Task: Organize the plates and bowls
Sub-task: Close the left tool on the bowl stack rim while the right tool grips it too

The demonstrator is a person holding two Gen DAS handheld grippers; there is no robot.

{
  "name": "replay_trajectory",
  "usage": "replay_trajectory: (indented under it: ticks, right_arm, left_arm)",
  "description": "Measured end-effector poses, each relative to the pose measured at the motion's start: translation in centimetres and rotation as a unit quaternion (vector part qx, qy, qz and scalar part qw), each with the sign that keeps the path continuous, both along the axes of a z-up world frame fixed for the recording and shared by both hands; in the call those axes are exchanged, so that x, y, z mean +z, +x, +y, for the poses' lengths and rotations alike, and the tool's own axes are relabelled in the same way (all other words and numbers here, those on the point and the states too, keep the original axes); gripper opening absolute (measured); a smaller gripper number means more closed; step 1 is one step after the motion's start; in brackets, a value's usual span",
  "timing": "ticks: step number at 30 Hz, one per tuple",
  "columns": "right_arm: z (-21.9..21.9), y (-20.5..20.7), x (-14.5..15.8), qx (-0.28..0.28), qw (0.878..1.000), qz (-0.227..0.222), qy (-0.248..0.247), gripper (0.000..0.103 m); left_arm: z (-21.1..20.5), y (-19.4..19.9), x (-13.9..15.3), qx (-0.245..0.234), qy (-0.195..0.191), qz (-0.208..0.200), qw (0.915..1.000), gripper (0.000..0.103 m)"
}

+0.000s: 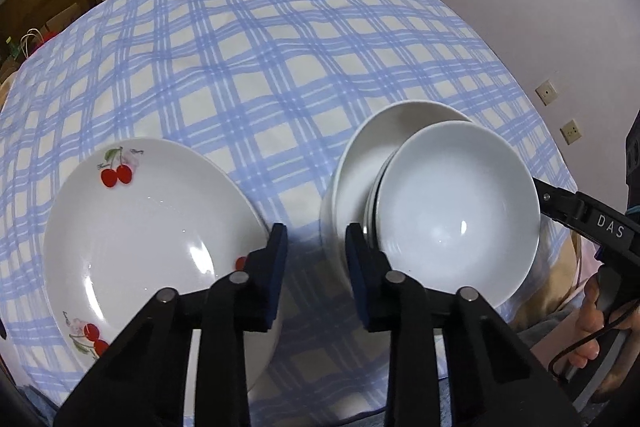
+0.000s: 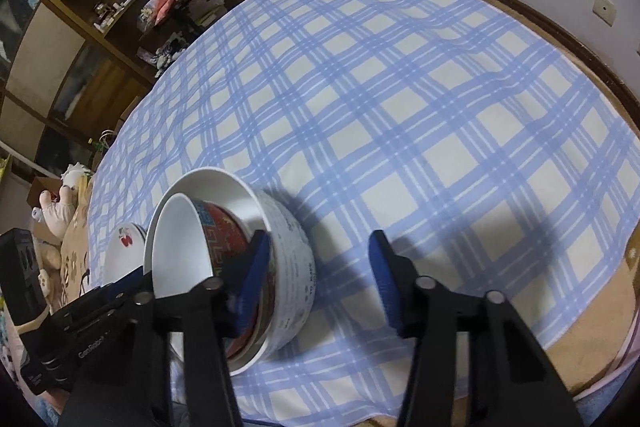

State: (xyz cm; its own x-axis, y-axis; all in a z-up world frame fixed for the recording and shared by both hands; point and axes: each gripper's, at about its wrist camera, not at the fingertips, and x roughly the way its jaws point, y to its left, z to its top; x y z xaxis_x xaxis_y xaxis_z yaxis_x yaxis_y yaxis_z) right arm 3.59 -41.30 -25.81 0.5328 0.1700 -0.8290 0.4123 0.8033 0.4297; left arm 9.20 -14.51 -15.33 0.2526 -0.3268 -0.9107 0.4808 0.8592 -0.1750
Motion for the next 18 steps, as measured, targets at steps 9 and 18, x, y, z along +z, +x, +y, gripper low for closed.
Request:
replay_trajectory:
  ticks: [9, 18]
  right_arm:
    - [0.4, 0.1, 0.0, 0.019, 1.000, -0.013, 0.017, 0.023]
    - [0.6, 0.6, -0.5, 0.023, 1.000, -0.003, 0.020, 0.022]
  left_arm:
    - [-0.6, 0.2, -0.3, -0.004, 0.003, -0.004, 1.0000, 0.021]
    - [-1.5, 0.1, -0.3, -0.017, 0.010, -0.021, 0.9996, 0.009]
